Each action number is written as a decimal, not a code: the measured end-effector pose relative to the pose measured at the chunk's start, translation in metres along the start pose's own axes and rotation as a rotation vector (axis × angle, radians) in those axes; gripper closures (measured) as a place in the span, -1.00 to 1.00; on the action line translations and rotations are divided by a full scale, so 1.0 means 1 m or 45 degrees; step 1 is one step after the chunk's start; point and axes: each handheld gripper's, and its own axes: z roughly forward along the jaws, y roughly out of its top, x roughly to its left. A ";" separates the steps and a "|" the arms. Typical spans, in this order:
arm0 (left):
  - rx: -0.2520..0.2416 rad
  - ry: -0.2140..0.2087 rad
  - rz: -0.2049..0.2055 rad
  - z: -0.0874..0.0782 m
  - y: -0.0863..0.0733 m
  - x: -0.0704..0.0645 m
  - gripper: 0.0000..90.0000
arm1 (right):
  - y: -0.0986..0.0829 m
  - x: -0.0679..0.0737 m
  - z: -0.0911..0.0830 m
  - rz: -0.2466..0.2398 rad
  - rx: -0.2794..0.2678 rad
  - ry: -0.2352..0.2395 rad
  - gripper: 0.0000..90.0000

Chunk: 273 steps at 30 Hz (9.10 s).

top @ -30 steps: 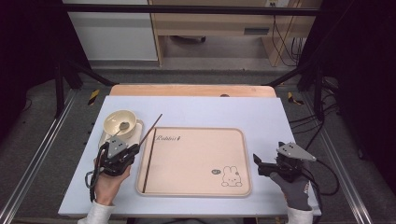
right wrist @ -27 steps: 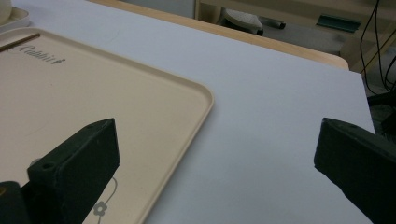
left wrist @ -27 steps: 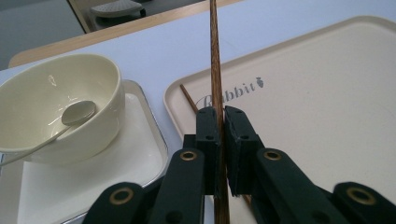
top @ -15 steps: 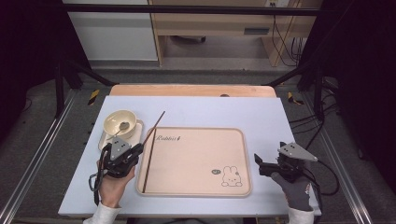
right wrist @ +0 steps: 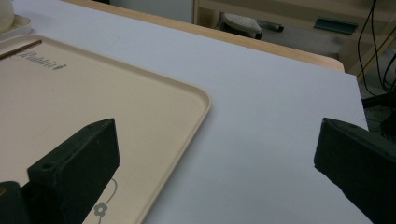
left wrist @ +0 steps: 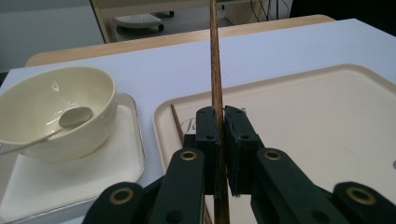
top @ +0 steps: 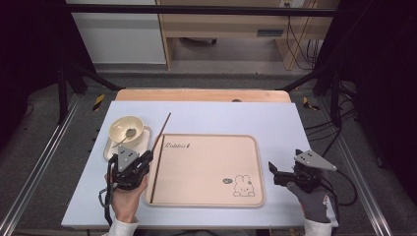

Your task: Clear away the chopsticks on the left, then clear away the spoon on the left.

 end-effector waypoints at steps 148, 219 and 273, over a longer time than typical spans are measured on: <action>0.062 -0.104 0.028 0.011 -0.029 0.037 -0.14 | -0.001 -0.001 -0.001 -0.006 0.007 -0.003 -0.99; 0.082 0.017 0.142 0.037 -0.028 0.135 -0.37 | -0.005 0.003 0.009 -0.033 0.045 -0.002 -0.99; -0.013 0.016 0.089 0.019 -0.019 0.129 0.98 | -0.005 0.003 0.009 -0.031 0.042 0.000 -0.98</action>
